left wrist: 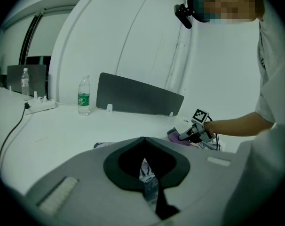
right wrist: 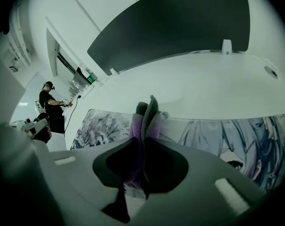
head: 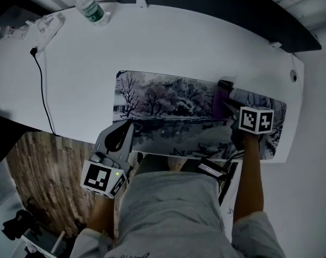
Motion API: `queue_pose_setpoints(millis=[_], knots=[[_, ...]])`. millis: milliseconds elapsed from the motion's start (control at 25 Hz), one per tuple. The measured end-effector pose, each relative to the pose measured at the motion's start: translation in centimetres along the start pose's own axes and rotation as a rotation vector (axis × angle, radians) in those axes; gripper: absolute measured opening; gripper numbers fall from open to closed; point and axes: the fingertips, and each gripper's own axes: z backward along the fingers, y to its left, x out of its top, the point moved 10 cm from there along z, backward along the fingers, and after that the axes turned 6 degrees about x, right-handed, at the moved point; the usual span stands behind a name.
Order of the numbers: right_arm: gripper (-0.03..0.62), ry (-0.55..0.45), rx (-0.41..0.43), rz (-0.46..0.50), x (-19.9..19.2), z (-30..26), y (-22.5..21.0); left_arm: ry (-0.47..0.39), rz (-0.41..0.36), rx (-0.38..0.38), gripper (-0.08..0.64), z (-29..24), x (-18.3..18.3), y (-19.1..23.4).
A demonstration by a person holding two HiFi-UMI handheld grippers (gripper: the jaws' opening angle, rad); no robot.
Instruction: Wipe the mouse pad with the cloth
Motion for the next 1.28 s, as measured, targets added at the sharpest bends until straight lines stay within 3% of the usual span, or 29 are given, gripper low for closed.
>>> queue_pose_setpoints(millis=[520,1280], knots=[[0.067,0.015,0.069,0.056,1.9,-7.1,9.0,0.007,0.020,0.027,0.019,3.2,-1.2,7.0],[0.067,0.105,0.241,0.192,4.2,-17.6,21.4,0.012,0.105,0.089,0.019,5.5,-3.5,11.2]])
